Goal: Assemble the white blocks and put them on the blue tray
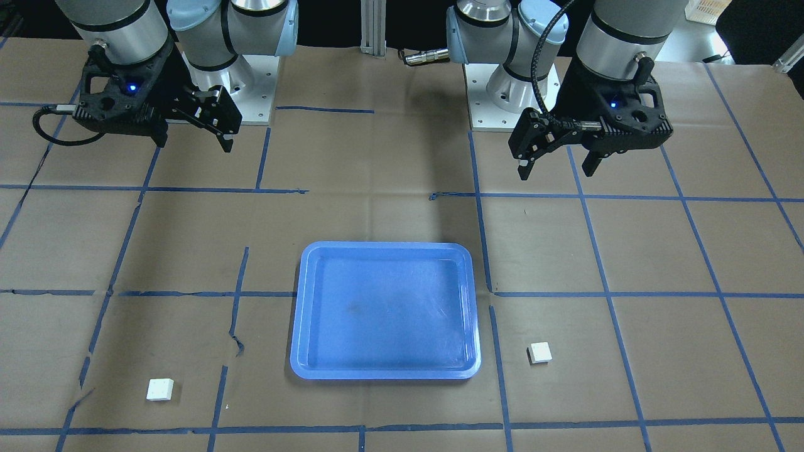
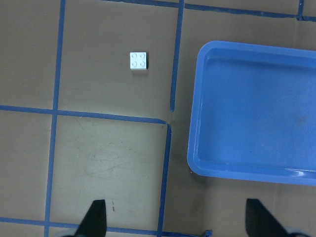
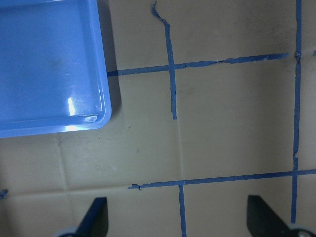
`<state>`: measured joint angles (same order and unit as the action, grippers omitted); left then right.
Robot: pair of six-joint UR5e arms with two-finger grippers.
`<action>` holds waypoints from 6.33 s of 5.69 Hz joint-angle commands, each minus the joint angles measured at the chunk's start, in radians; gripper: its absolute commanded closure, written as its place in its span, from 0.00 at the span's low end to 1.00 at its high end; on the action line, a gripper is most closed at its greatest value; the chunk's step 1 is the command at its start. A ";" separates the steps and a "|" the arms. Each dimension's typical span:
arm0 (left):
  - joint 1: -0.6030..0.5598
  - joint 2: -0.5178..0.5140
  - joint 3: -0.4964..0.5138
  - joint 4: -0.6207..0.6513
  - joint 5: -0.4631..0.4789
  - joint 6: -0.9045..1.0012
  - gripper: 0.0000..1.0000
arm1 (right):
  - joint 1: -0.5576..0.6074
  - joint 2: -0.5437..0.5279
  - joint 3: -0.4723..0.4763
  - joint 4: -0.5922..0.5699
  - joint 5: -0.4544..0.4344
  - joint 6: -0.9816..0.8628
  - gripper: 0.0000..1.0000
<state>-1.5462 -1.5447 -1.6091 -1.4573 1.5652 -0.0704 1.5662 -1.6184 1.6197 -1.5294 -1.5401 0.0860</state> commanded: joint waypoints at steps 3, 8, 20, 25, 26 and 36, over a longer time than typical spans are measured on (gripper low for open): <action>0.008 -0.001 0.015 -0.006 0.002 0.004 0.01 | 0.000 0.000 -0.003 -0.009 -0.006 0.000 0.00; 0.113 -0.275 -0.057 0.268 0.003 0.125 0.01 | -0.023 0.040 0.000 -0.071 -0.006 -0.625 0.00; 0.112 -0.603 -0.034 0.572 -0.001 0.121 1.00 | -0.417 0.622 -0.301 -0.161 0.555 -2.130 0.00; -0.172 -0.468 -0.084 0.558 0.036 0.614 1.00 | -0.426 0.839 -0.281 -0.224 0.661 -2.303 0.00; -0.258 -0.495 -0.078 0.563 0.064 0.784 1.00 | -0.426 0.847 -0.281 -0.222 0.660 -2.303 0.00; -0.293 -0.560 -0.080 0.571 -0.013 1.339 0.01 | -0.411 0.850 -0.287 -0.227 0.703 -2.327 0.73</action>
<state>-1.8434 -2.1192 -1.6930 -0.8761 1.5483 1.2681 1.1563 -0.7629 1.3339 -1.7574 -0.8409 -2.2364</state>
